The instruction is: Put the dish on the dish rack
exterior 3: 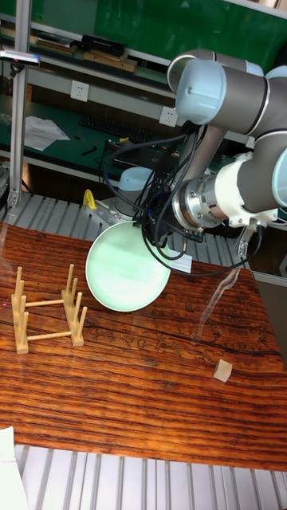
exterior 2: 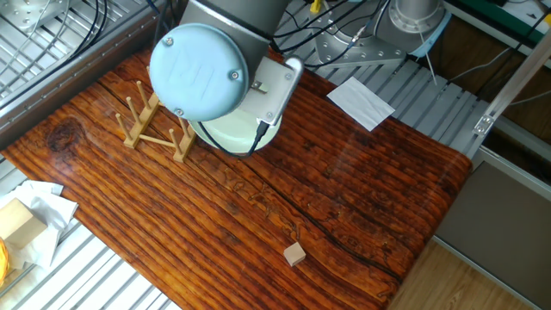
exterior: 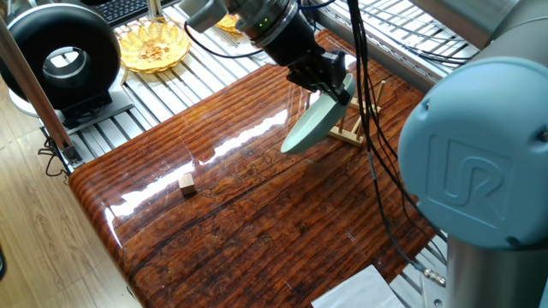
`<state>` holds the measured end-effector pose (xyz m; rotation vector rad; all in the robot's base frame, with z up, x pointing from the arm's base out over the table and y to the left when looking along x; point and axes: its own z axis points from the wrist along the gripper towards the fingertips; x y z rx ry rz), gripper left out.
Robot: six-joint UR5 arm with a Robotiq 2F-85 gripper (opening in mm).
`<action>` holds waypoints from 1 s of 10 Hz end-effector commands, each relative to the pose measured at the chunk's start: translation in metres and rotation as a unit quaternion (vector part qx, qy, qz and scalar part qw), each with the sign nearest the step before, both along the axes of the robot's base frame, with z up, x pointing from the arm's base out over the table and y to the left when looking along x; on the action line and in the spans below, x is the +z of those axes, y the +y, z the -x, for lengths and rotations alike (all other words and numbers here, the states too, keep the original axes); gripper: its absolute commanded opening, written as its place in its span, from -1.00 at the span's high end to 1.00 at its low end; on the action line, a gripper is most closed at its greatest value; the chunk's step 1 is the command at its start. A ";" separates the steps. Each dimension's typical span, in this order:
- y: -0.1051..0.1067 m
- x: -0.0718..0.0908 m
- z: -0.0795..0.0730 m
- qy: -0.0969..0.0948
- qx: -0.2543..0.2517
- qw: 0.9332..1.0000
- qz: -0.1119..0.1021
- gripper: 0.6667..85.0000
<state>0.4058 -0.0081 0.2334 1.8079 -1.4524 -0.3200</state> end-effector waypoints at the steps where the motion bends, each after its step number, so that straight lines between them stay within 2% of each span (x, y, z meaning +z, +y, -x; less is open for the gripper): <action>1: 0.002 0.005 0.008 0.024 0.000 1.000 -0.014 0.99; 2: 0.002 0.008 0.011 0.035 0.003 0.999 -0.016 0.99; 4: -0.009 0.016 0.014 0.052 0.019 0.998 -0.002 0.99; 6: -0.016 0.026 0.019 0.080 0.030 0.996 0.005 0.99; 10: -0.026 0.038 0.020 0.112 0.053 0.992 0.025 0.99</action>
